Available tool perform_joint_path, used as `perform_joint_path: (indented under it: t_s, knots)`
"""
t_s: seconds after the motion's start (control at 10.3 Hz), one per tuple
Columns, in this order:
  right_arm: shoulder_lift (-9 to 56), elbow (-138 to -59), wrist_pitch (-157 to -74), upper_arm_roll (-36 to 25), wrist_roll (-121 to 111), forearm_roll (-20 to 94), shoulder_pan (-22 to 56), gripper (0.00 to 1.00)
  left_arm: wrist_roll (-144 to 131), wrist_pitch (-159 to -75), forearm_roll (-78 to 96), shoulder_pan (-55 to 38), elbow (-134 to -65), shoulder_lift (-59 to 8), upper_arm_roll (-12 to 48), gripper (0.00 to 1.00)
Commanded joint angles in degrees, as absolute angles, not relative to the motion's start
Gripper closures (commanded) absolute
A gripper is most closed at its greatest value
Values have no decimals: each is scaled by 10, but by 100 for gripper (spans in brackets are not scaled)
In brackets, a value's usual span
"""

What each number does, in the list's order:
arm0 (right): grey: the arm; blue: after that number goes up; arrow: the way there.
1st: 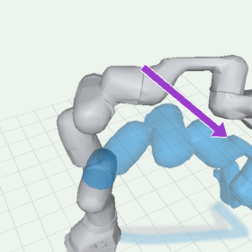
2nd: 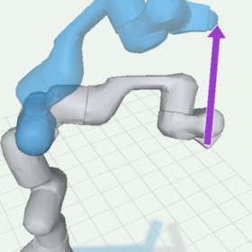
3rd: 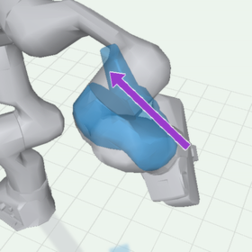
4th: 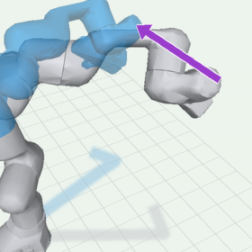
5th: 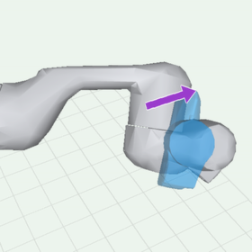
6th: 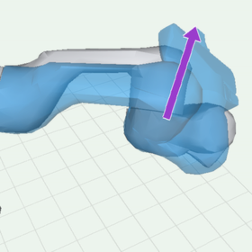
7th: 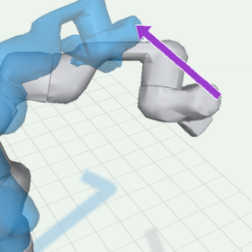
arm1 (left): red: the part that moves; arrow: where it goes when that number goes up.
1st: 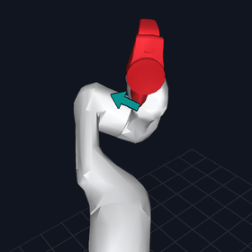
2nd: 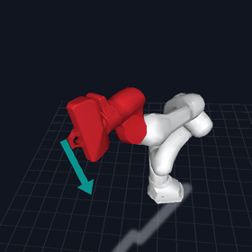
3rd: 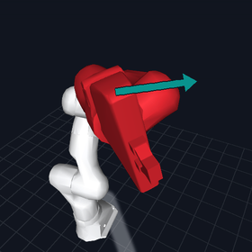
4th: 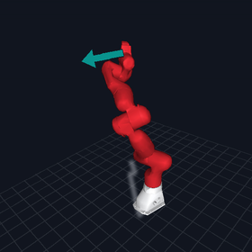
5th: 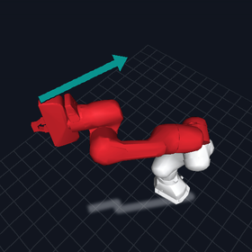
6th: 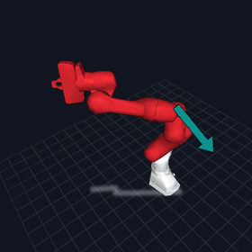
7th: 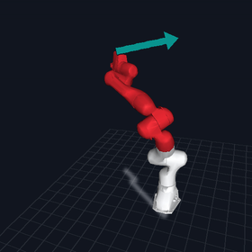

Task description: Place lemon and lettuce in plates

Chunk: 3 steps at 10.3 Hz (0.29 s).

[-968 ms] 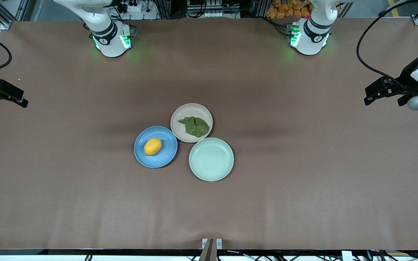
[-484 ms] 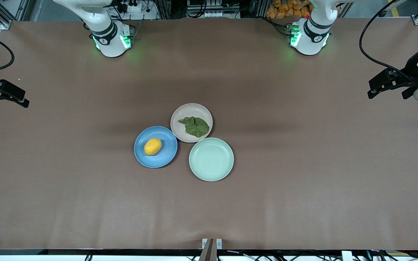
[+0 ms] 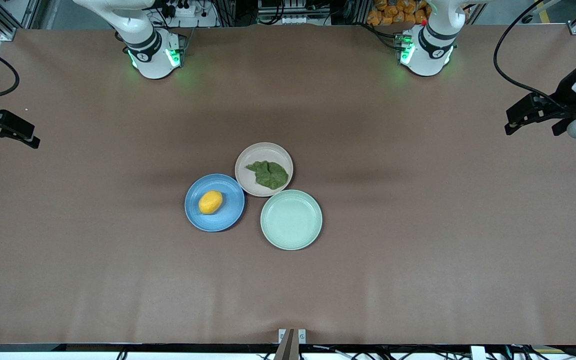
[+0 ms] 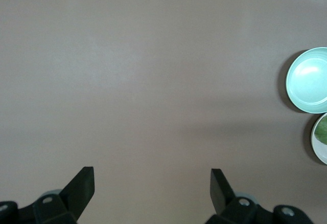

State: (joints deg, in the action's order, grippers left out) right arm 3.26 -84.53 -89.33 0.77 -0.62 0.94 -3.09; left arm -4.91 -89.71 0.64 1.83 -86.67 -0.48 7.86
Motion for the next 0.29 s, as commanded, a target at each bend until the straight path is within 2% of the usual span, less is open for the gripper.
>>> perform_joint_path:
  t_s: [0.0, 0.19]
  knots:
    - [33, -842, -889, 9, -2, 1, -33, 0, -62, -886, 0, 15, -862, 1, 79, 0]
    - [33, -842, -889, 8, -2, 1, -33, 0, -62, -883, 1, 16, -862, 7, 77, 0]
